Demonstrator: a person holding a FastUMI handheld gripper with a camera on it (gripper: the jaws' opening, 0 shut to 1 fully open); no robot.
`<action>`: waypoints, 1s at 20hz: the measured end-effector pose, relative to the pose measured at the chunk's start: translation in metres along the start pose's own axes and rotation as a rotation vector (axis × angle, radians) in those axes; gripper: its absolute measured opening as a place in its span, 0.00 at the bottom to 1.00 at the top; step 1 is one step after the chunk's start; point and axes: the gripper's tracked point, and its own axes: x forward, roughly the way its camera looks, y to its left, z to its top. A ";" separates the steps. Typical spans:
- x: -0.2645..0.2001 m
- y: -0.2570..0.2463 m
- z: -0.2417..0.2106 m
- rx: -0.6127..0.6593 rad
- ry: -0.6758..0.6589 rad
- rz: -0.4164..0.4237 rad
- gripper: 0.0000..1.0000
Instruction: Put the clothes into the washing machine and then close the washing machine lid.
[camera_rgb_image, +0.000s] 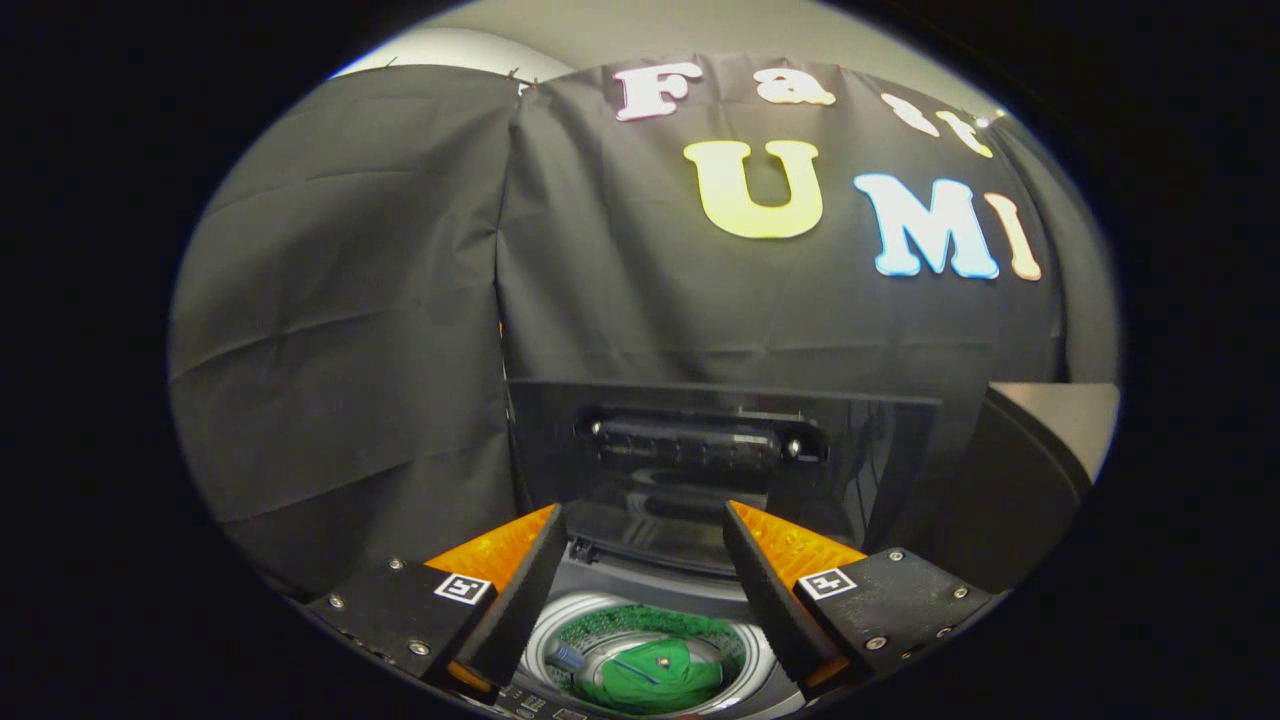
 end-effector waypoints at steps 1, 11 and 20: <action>0.001 0.001 0.010 -0.007 -0.023 0.001 0.96; 0.039 0.010 0.098 -0.032 -0.191 -0.010 0.95; 0.106 -0.016 0.134 0.005 -0.182 -0.084 0.95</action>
